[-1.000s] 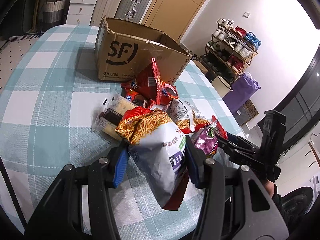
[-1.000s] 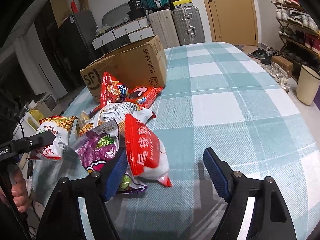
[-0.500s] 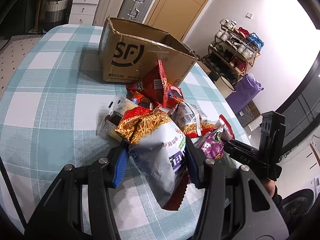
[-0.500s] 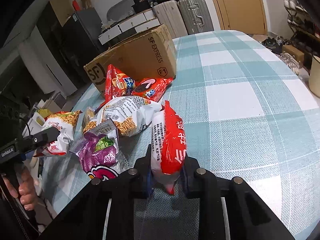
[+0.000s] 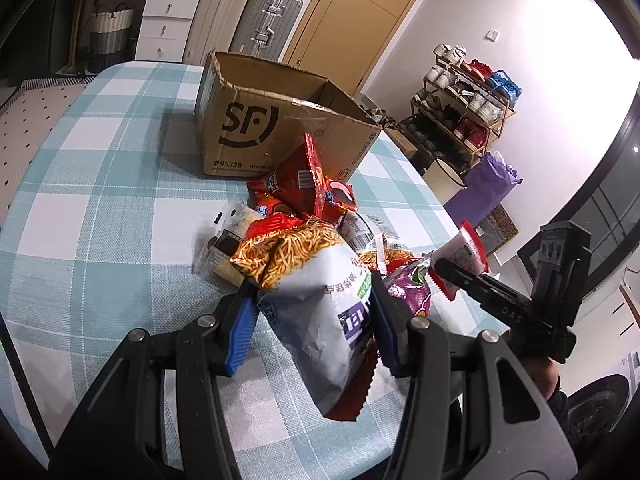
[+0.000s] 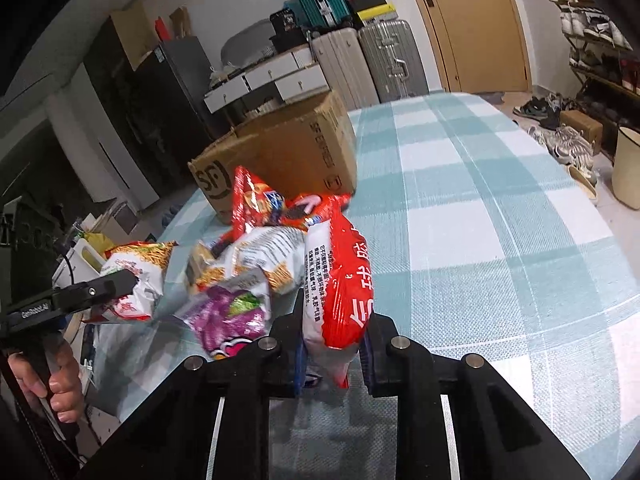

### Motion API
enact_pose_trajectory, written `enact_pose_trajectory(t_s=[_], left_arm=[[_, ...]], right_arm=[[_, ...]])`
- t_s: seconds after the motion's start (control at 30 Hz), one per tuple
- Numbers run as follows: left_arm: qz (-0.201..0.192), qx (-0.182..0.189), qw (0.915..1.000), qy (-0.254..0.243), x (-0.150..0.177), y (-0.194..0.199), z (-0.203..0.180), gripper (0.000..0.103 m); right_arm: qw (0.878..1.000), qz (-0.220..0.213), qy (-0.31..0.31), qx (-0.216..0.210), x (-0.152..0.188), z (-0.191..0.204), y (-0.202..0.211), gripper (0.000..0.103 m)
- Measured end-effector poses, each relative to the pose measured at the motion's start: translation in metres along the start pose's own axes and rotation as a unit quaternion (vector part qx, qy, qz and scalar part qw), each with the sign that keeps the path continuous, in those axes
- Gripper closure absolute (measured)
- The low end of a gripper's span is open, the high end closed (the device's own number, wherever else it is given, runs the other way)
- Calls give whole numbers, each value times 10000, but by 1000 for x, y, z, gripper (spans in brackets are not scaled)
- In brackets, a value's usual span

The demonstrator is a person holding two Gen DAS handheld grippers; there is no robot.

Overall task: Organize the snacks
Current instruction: 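Carry both bags over the cardboard box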

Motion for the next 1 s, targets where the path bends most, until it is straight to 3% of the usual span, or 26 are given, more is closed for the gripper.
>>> enact_pose_trajectory(t_s=[0.57, 1.0], left_arm=[[-376, 3, 9991, -219, -40, 27, -17, 55], [-476, 98, 9981, -388, -93, 13, -30, 55]], right_arm=[[9967, -454, 460, -493, -50, 66, 33, 82], [9920, -593, 745, -823, -101, 100, 17, 82]])
Point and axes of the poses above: each gripper's, at about its wrist camera, not at the fingertips, and y roughly against the way its jaws point, z to its left, x to its underside, the point moved 8 cm from there along -y, roughly the way its jaws point, and after that the axes turned 13 degrees about -z, right-handed, at the moved point
